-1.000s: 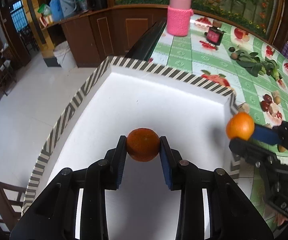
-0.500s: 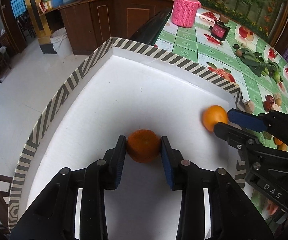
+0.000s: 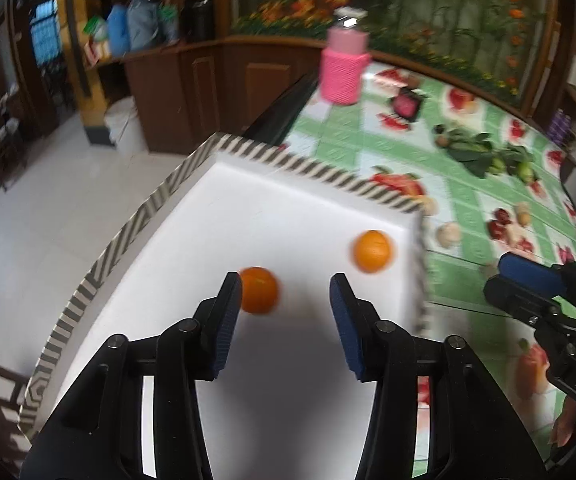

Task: Organize fruits
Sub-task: 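Carry both oranges over the white tray and open both tools to drop them, then move both open tools back over the tablecloth toward the remaining fruit, then grasp an orange with the right tool while the left tool grasps a brown round fruit, then carry both fruits over the white tray and open both tools to release them, then move both open tools back over the tablecloth toward an orange and a cube, then grasp an orange with the right tool while the left tool grasps a beige cube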

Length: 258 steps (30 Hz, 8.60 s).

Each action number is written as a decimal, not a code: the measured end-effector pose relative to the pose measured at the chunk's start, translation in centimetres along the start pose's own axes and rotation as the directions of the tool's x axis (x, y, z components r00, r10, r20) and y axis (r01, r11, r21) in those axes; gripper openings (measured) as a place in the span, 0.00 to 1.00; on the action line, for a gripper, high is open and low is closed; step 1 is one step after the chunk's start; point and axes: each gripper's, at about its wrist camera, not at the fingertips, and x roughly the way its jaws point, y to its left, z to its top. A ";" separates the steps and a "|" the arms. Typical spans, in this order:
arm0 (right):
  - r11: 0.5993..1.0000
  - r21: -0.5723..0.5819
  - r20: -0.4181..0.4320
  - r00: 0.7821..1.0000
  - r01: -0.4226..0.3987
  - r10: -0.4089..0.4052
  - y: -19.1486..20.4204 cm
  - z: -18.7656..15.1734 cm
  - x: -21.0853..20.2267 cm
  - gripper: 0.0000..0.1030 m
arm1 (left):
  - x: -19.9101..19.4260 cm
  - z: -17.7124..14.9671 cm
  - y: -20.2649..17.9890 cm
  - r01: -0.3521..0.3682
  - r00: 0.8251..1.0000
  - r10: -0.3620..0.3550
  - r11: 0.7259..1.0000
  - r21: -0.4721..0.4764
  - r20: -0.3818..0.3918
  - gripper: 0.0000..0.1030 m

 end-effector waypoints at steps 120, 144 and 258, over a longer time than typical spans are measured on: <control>0.993 0.001 -0.002 0.993 -0.117 0.117 3.5 -0.5 1.2 0.30 | -0.6 -3.6 4.4 -0.080 0.997 0.080 0.996 0.047 -0.016 0.27; 0.983 -0.169 -0.164 0.986 -0.068 0.040 7.3 0.7 9.0 0.38 | 1.0 -3.6 6.9 -0.106 0.990 0.107 0.994 0.020 -0.096 0.49; 0.974 0.172 -0.058 0.988 0.149 -0.141 -13.4 -6.2 -1.5 0.29 | 4.2 -1.3 -16.0 0.117 0.993 -0.115 0.981 0.153 -0.016 0.60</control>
